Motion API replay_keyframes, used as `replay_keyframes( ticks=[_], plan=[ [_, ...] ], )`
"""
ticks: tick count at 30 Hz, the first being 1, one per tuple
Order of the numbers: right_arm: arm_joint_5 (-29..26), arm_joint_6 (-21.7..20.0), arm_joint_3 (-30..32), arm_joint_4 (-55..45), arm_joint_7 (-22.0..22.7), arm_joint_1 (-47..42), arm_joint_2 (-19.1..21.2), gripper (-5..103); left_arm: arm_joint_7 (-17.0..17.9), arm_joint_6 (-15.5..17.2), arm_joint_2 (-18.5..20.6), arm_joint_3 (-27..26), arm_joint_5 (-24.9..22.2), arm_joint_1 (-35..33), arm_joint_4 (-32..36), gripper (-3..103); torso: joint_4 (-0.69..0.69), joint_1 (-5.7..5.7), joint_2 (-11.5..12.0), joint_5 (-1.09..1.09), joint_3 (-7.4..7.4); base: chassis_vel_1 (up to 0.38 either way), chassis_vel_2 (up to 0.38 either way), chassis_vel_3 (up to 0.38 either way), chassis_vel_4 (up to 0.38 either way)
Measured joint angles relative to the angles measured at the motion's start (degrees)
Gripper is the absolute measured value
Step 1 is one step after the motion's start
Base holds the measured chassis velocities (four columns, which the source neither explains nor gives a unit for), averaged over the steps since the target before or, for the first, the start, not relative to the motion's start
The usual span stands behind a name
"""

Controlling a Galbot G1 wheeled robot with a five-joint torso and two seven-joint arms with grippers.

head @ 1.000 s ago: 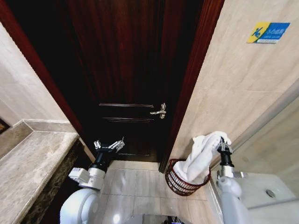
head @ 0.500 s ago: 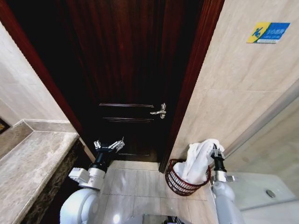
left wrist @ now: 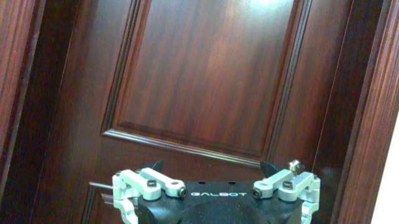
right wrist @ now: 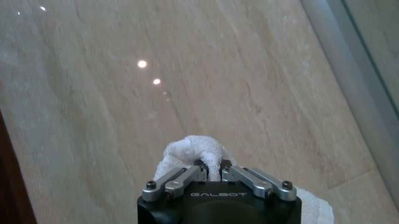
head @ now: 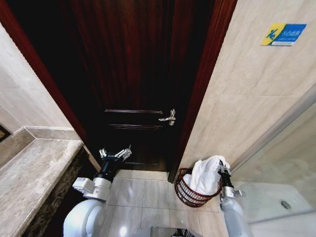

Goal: Discard the used towel into the hamper.

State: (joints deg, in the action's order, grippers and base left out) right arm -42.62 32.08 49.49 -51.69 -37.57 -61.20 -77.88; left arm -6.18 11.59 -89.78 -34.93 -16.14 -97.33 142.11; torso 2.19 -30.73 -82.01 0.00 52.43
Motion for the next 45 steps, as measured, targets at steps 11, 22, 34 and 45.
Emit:
replay_keyframes(
  ticks=[11,22,34,45],
  plan=[
    [3.4,1.3,-0.4,10.6,-1.6,3.6,1.2,8,0.0,0.0,0.0,0.0,0.0,0.0,0.0,100,0.0,0.0,0.0,0.01,0.0,0.0,0.0,0.0,0.0],
    [9.3,2.4,0.3,23.8,-2.8,9.1,1.7,8,0.0,0.0,0.0,0.0,0.0,0.0,0.0,100,0.0,0.0,0.0,0.0,0.0,0.0,0.0,0.0,0.0],
    [22.3,-0.1,1.2,31.1,2.7,13.0,1.9,8,0.0,0.0,0.0,0.0,0.0,0.0,0.0,100,-0.01,0.0,0.0,0.01,0.0,0.0,0.0,0.0,0.0],
    [34.9,-2.9,2.2,36.4,8.5,16.9,2.2,8,0.0,0.0,0.0,0.0,0.0,0.0,0.0,100,0.0,0.0,0.0,0.01,0.0,0.0,0.0,0.0,0.0]
  ],
)
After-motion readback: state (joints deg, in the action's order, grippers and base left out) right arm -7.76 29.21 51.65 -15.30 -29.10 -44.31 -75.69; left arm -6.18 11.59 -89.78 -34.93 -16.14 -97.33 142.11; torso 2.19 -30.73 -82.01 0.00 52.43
